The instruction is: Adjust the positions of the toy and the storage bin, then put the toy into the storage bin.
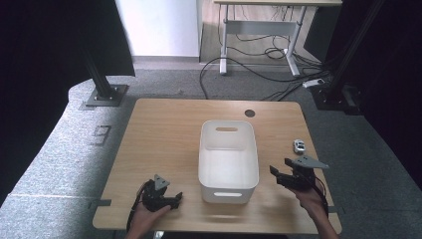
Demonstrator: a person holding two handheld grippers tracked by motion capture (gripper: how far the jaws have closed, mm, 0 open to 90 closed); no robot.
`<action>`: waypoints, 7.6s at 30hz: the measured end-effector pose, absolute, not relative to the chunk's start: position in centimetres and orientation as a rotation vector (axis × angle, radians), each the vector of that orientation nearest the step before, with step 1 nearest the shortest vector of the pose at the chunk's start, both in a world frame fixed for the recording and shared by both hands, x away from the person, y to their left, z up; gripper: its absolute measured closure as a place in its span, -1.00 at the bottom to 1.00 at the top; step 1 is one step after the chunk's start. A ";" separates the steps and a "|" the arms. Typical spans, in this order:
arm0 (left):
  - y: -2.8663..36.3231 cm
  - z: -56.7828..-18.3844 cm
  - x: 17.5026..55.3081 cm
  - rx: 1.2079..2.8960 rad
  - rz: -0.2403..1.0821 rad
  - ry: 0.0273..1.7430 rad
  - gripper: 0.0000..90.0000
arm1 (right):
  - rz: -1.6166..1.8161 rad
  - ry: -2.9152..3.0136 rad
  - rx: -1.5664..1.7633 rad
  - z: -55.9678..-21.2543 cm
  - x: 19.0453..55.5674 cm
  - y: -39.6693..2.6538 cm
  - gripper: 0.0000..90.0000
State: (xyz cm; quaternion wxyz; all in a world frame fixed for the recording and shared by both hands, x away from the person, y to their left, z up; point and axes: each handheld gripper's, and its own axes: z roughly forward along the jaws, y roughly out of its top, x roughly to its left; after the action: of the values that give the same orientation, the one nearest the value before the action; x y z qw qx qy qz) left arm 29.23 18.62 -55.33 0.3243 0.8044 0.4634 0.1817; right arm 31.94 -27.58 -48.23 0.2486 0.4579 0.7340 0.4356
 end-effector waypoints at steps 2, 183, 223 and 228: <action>18.6 -55.3 29.2 2.110 0.477 1.216 -0.71 | 1.167 2.010 1.258 -48.7 32.1 -27.8 -0.35; 18.8 -55.3 29.1 2.115 0.471 1.204 -0.71 | 0.745 1.747 1.737 -54.1 47.1 -35.9 -0.34; 18.8 -55.3 29.1 2.114 0.472 1.203 -0.71 | 0.845 1.816 1.696 -52.9 44.1 -35.4 0.12; 18.8 -55.3 29.1 2.114 0.472 1.202 -0.71 | 0.878 1.832 1.664 -52.1 43.2 -34.8 0.12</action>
State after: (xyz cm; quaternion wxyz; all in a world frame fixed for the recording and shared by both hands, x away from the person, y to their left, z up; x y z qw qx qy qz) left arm 29.12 18.77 -55.34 0.3260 0.8068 0.4586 0.1801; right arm 43.16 -34.79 -52.11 0.2549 0.6127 0.6746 0.3233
